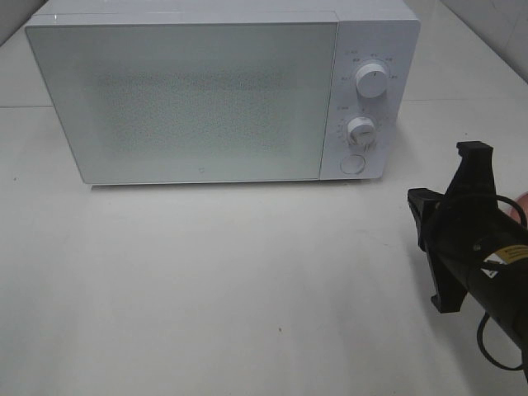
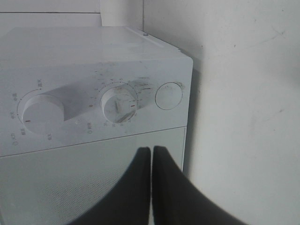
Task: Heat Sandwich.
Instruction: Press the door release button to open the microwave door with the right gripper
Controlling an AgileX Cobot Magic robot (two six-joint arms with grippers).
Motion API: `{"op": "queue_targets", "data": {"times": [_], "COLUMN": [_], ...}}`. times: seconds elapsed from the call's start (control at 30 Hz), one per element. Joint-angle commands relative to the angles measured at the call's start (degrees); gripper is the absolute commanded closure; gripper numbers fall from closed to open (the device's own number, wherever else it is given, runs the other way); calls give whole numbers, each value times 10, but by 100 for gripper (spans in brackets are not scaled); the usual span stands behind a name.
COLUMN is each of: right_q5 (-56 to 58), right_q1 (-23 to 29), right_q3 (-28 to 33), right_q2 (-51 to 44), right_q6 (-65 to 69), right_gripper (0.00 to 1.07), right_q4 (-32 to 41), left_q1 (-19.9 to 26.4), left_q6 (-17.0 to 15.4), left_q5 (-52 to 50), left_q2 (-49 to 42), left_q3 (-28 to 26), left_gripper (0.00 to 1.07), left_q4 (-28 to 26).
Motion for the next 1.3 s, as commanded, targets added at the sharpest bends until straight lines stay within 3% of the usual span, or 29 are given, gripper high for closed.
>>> {"op": "queue_targets", "data": {"times": [0.03,0.33,0.5,0.73,1.3], "right_q5": [2,12,14,29,81], "right_q1": [1,-3,-31,-71,-135], "right_q3": [-2,-7,-29,-87,-210], "right_q2": [-1,5,41,110,197], "right_q6": [-8,-21,-19,18,29], "right_gripper": [107,107,107,107,107], "right_q4": [-10,-11,-51,-126,-163], "left_q1": [-4,-4,-4,-4,-4], "left_q6": [-2,-2,-2,-2,-2], "left_q5": [-2,-2,-2,-2,-2], "left_q2": [-13,-13,-13,-13,-13], "left_q3": [1,1,1,1,1], "left_gripper": [9,9,9,9,9], "left_q4": [-1,-1,-1,-1,-1]}}
